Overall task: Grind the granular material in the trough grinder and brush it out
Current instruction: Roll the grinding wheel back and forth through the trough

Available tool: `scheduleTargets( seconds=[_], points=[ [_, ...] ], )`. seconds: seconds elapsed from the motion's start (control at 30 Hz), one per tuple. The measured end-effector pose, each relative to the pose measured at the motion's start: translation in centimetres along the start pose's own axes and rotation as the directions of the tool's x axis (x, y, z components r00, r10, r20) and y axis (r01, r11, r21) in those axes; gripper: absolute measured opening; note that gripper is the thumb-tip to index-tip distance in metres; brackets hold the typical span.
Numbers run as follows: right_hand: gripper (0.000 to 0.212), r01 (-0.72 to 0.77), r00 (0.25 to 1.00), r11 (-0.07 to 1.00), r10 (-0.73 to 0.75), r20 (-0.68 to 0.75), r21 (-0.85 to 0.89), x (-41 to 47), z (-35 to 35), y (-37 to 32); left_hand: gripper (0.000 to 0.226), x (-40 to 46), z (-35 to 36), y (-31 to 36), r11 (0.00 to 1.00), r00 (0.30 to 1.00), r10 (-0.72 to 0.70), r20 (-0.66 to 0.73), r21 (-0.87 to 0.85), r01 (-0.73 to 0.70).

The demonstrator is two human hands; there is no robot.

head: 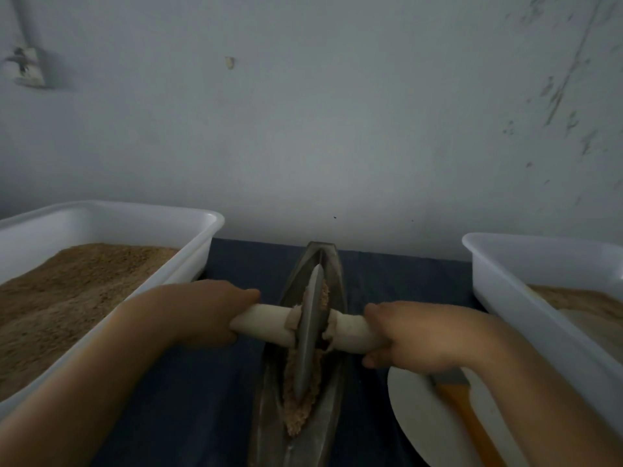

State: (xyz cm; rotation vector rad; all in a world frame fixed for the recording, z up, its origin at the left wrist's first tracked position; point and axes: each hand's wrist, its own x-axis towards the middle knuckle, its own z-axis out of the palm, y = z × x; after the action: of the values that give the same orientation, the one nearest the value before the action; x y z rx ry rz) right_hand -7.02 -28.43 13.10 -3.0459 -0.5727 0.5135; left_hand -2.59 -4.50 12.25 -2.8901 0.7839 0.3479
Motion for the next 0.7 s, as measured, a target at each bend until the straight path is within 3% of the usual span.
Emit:
scheduleTargets(
  seconds=[0.1, 0.23, 0.37, 0.53, 0.63, 0.7],
  points=[
    [0.027, 0.003, 0.998, 1.000, -0.003, 0.056, 0.001, -0.2, -0.1, 0.2, 0.029, -0.1, -0.1, 0.1, 0.999, 1.000, 0.015, 0.007, 0.034, -0.015],
    [0.026, -0.035, 0.999, 0.999, 0.034, 0.008, 0.026, 0.8, 0.0, 0.5, 0.030, 1.0, 0.2, 0.0, 0.999, 0.998, -0.015, -0.057, 0.028, 0.016],
    [0.019, -0.073, 0.982, 0.997, 0.072, -0.175, -0.001, 2.8, 0.6, 1.1, 0.029, 2.7, 1.3, -0.8, 0.998, 0.973, -0.052, -0.223, 0.016, 0.057],
    [0.021, -0.165, 0.864, 0.971, 0.057, -0.500, -0.174, 5.0, 2.3, 2.1, 0.029, 4.4, 2.8, -1.1, 0.992, 0.869, -0.094, -0.487, 0.031, 0.124],
    [0.023, -0.180, 0.826, 0.967, 0.050, -0.562, -0.179, 5.4, 2.7, 2.5, 0.033, 5.0, 3.2, -0.6, 0.984, 0.804, -0.114, -0.584, 0.044, 0.172],
    [0.022, -0.170, 0.844, 0.971, 0.055, -0.534, -0.169, 5.3, 2.6, 2.6, 0.036, 5.0, 3.2, -0.6, 0.985, 0.813, -0.106, -0.573, 0.055, 0.166]
  ],
)
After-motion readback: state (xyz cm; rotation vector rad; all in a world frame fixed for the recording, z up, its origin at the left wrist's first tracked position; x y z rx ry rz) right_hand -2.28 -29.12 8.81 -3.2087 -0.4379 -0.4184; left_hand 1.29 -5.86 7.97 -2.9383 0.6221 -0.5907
